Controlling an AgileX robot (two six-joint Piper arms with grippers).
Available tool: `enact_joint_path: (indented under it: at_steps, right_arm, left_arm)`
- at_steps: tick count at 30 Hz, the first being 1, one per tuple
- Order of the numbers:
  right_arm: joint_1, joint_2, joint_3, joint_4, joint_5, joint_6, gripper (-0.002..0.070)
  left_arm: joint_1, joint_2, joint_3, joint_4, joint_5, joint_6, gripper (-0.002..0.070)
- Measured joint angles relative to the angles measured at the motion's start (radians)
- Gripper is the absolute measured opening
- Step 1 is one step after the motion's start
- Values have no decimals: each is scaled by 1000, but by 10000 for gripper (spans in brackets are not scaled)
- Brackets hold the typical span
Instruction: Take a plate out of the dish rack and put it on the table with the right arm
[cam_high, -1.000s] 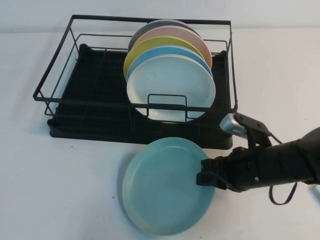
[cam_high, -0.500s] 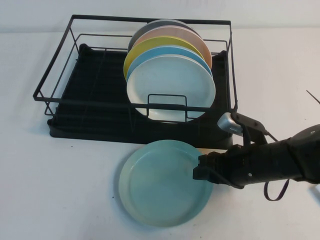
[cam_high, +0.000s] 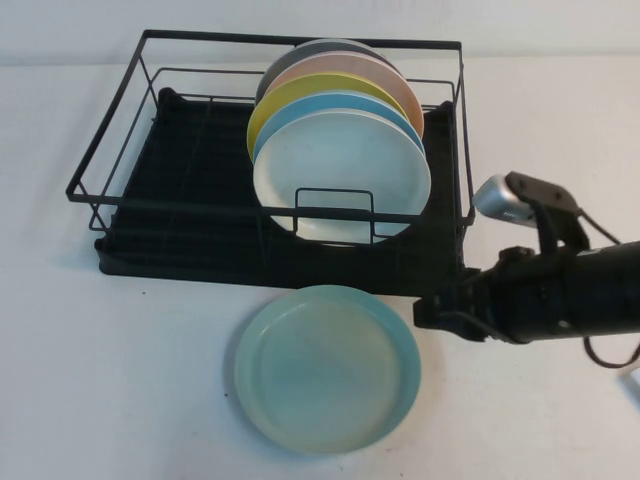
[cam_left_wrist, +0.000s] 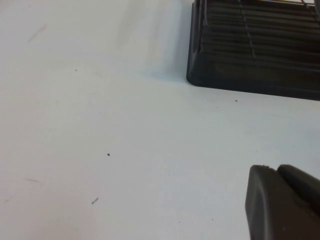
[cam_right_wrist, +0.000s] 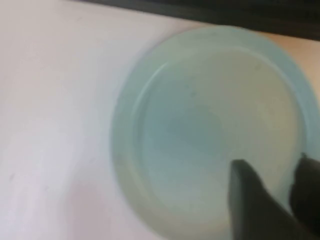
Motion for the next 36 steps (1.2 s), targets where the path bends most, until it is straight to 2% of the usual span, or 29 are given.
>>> enact_joint_path:
  at_steps: [2, 3, 6, 12, 18, 26, 28, 31, 36]
  right_arm:
    - [0, -66, 2, -70, 33, 36, 90]
    - [0, -105, 3, -98, 47, 52, 54]
    - [0, -216, 24, -157, 66, 76, 6]
    - [0, -429, 78, -275, 156, 83, -14]
    - [0, -530, 103, -421, 232, 103, -18]
    - [-10, -548, 313, -491, -2, 105, -18]
    - [-44, -587, 388, -491, -77, 105, -18]
    - [-158, -698, 513, -485, -209, 105, -18]
    - [-349, -991, 706, -481, -378, 105, -18]
  left_arm:
    - [0, 0, 0, 0, 0, 0, -4]
    - [0, 0, 0, 0, 0, 0, -4]
    - [0, 0, 0, 0, 0, 0, -4]
    - [0, 0, 0, 0, 0, 0, -4]
    - [0, 0, 0, 0, 0, 0, -4]
    - [0, 0, 0, 0, 0, 0, -4]
    - [0, 0, 0, 0, 0, 0, -4]
    - [0, 0, 0, 0, 0, 0, -4]
    - [0, 0, 0, 0, 0, 0, -4]
